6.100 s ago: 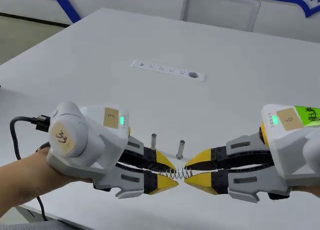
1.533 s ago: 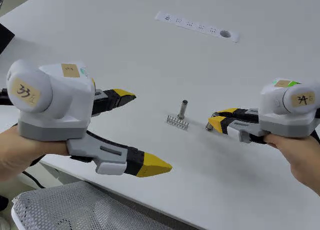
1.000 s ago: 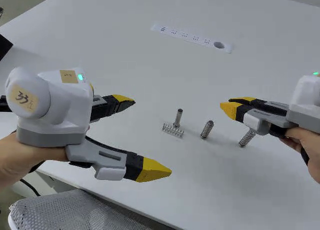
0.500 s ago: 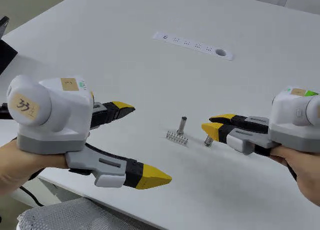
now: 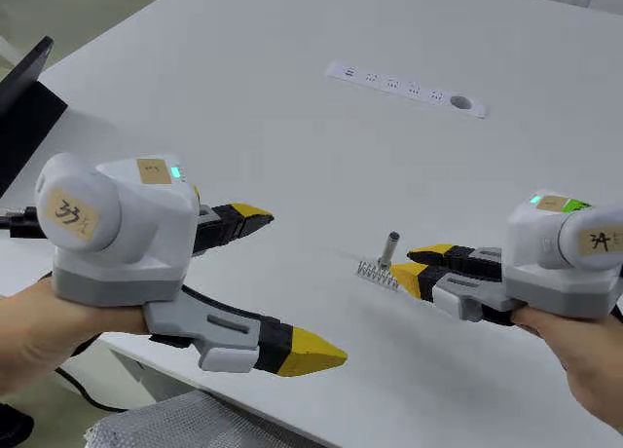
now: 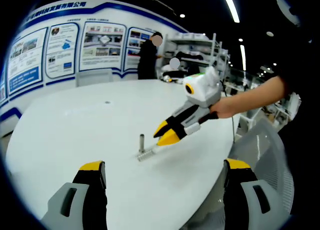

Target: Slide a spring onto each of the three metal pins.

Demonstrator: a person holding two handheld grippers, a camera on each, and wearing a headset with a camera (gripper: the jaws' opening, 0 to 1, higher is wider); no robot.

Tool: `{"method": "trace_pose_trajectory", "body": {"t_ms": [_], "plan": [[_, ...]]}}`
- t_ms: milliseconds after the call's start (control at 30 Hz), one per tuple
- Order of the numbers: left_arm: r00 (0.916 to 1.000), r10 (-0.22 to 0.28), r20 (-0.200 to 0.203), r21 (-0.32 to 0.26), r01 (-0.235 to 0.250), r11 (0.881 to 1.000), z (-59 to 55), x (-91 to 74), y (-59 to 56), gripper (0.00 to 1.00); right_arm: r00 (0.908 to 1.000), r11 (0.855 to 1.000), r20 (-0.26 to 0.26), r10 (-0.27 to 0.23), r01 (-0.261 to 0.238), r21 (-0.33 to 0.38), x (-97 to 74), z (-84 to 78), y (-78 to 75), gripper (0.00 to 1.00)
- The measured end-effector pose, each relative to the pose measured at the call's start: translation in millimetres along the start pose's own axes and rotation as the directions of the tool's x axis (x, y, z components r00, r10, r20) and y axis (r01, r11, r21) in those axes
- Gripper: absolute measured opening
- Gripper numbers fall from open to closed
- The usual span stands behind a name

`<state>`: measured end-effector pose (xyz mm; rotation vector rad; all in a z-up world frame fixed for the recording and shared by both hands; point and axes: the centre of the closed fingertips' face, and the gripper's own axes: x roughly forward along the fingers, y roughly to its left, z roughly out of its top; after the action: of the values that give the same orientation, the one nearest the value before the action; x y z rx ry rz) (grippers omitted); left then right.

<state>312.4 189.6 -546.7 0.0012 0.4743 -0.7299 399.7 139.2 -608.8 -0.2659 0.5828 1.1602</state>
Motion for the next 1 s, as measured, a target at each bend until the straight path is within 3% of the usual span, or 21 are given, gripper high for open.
{"method": "trace_pose_trajectory", "body": {"t_ms": [333, 567, 800, 1000], "plan": [[0.9999, -0.016, -0.002, -0.014, 0.016, 1.0, -3.4, 3.3, 5.9, 0.99, 0.9953, 0.998, -0.075, -0.061, 0.059, -0.03, 16.4, -16.5, -1.7, 0.17], [0.9993, -0.031, -0.023, -0.013, 0.031, 0.999, -9.8, 2.7, 10.9, 0.99, 0.9836, 0.989, -0.129, -0.125, 0.114, -0.096, 26.8, -27.3, -13.9, 0.17], [0.9985, -0.033, -0.044, -0.007, 0.033, 0.999, -16.9, 0.6, 19.9, 0.98, 0.9808, 0.989, -0.154, -0.12, 0.104, -0.108, 35.7, -34.4, -11.9, 0.17], [0.9987, -0.039, -0.033, -0.027, 0.038, 0.999, -17.8, 0.3, 20.5, 0.97, 0.9801, 0.99, -0.168, -0.105, 0.087, -0.11, 41.8, -38.2, -8.0, 0.16]]}}
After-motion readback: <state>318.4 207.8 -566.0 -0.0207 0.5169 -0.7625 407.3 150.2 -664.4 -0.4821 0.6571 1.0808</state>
